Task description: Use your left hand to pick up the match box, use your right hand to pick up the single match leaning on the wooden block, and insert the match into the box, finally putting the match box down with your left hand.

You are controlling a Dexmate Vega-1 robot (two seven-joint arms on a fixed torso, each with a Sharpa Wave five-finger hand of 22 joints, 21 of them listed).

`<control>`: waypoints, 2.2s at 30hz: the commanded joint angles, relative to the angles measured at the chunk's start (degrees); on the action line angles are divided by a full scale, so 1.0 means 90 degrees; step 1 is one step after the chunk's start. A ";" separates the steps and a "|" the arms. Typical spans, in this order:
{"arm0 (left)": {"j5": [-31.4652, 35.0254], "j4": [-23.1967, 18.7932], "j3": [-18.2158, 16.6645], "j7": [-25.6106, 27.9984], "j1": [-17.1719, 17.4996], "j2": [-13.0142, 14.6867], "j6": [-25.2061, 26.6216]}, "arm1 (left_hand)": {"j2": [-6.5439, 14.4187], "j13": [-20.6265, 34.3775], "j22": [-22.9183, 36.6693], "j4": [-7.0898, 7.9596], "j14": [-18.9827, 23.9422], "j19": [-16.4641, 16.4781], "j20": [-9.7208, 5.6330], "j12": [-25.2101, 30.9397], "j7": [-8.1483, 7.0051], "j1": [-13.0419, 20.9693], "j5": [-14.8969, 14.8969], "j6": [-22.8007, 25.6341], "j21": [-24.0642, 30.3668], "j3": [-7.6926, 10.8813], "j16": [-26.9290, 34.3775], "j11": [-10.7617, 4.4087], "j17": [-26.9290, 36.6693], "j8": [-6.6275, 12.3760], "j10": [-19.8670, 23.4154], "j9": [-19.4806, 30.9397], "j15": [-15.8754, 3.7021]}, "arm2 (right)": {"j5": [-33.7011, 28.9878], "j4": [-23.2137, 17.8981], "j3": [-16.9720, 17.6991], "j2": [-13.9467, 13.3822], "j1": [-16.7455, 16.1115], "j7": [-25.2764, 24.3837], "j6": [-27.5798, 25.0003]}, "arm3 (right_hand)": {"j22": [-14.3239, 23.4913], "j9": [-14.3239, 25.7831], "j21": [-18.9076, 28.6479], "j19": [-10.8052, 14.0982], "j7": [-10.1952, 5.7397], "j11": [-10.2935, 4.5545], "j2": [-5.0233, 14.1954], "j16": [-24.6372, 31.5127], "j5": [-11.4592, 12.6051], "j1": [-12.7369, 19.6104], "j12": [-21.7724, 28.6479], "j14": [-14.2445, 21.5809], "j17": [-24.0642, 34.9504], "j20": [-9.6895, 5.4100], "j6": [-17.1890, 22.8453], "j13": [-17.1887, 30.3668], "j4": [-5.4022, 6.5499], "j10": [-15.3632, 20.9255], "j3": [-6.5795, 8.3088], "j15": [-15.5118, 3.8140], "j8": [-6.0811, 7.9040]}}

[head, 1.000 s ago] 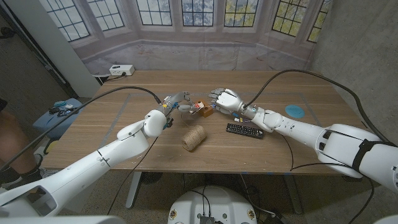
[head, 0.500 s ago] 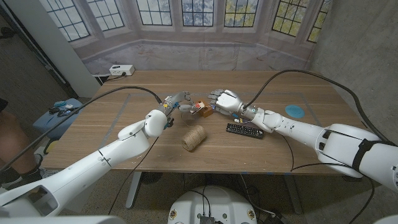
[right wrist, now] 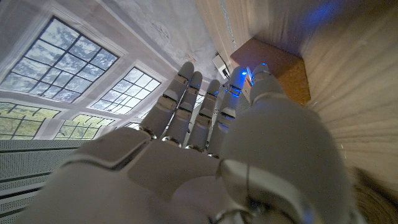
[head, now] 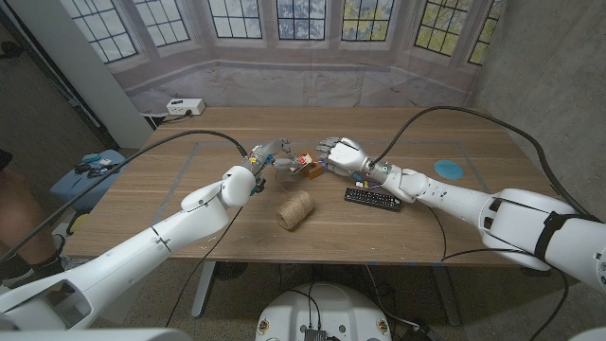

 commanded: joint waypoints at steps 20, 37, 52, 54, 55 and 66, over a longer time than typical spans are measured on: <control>-0.0052 0.0286 0.0096 -0.0121 -0.0223 -0.0106 -0.0132 | 0.0017 0.0013 0.0016 -0.0002 0.0036 -0.0015 0.0023 -0.0033 -0.0006 0.0034 0.0046 0.0028 -0.0006 -0.0047 -0.0019 -0.0003 0.0018 0.0013 -0.0061 0.0024 0.0015 | 0.0021 0.0317 0.0072 0.0165 0.0047 0.0000 0.0154 | 0.0037 0.0031 0.0033 0.0064 -0.0019 -0.0034 0.0090 0.0044 0.0027 0.0114 0.0081 0.0103 0.0061 -0.0286 0.0624 0.0025 -0.0012 0.0206 -0.0013 -0.0932 0.0214; -0.0041 0.0312 0.0121 -0.0123 -0.0252 -0.0126 -0.0189 | 0.0017 0.0013 0.0016 -0.0001 0.0038 -0.0018 0.0019 -0.0029 -0.0011 0.0033 0.0045 0.0021 -0.0007 -0.0058 -0.0018 -0.0007 0.0018 0.0010 -0.0063 0.0020 0.0015 | 0.0081 0.0080 0.0164 0.0020 -0.0018 0.0000 0.0132 | 0.0039 0.0029 0.0056 0.0122 0.0002 -0.0086 0.0131 0.0066 0.0018 0.0147 0.0108 0.0171 0.0069 -0.0340 0.0906 0.0021 -0.0011 0.0318 -0.0028 -0.0989 0.0305; 0.0006 0.0178 0.0079 -0.0061 -0.0173 -0.0092 -0.0188 | 0.0017 0.0013 0.0015 -0.0006 0.0031 -0.0020 0.0023 -0.0026 -0.0004 0.0041 0.0044 0.0019 -0.0007 -0.0064 -0.0020 -0.0009 0.0018 0.0009 -0.0059 0.0017 0.0012 | 0.0084 -0.0455 0.0135 -0.0288 -0.0083 0.0000 -0.0048 | 0.0040 0.0026 0.0067 0.0151 0.0006 -0.0117 0.0142 0.0047 0.0017 0.0154 0.0114 0.0231 0.0040 -0.0353 0.0938 0.0017 -0.0011 0.0367 -0.0021 -0.0996 0.0307; 0.0005 0.0168 0.0074 -0.0054 -0.0161 -0.0091 -0.0195 | 0.0016 0.0013 0.0015 -0.0006 0.0029 -0.0020 0.0021 -0.0024 -0.0007 0.0042 0.0043 0.0023 -0.0007 -0.0065 -0.0020 0.0005 0.0018 0.0010 -0.0055 0.0016 0.0017 | 0.0098 -0.0525 0.0131 -0.0329 -0.0089 0.0000 -0.0075 | 0.0040 0.0026 0.0068 0.0156 0.0006 -0.0110 0.0147 0.0046 0.0018 0.0156 0.0112 0.0234 0.0040 -0.0358 0.0947 0.0016 -0.0010 0.0367 -0.0020 -0.0998 0.0309; 0.0007 0.0165 0.0072 -0.0051 -0.0157 -0.0092 -0.0198 | 0.0016 0.0013 0.0015 -0.0006 0.0030 -0.0020 0.0019 -0.0025 0.0000 0.0042 0.0043 0.0026 -0.0007 -0.0065 -0.0020 0.0004 0.0018 0.0011 -0.0059 0.0016 0.0013 | 0.0092 -0.0559 0.0125 -0.0351 -0.0088 0.0000 -0.0091 | 0.0040 0.0026 0.0071 0.0162 0.0006 -0.0105 0.0148 0.0048 0.0017 0.0156 0.0114 0.0239 0.0041 -0.0360 0.0950 0.0016 -0.0010 0.0374 -0.0021 -0.0998 0.0310; 0.0025 0.0097 0.0058 -0.0028 -0.0093 -0.0082 -0.0186 | 0.0018 0.0013 0.0015 -0.0006 0.0028 -0.0028 0.0020 -0.0027 -0.0013 0.0046 0.0043 0.0027 -0.0009 -0.0071 -0.0020 0.0008 0.0018 0.0012 -0.0067 0.0014 0.0013 | 0.0210 -0.1125 0.0029 -0.0700 -0.0139 0.0000 -0.0309 | 0.0041 0.0024 0.0074 0.0174 0.0008 -0.0100 0.0150 0.0045 0.0015 0.0161 0.0114 0.0263 0.0037 -0.0357 0.0958 0.0014 -0.0010 0.0398 -0.0027 -0.0989 0.0305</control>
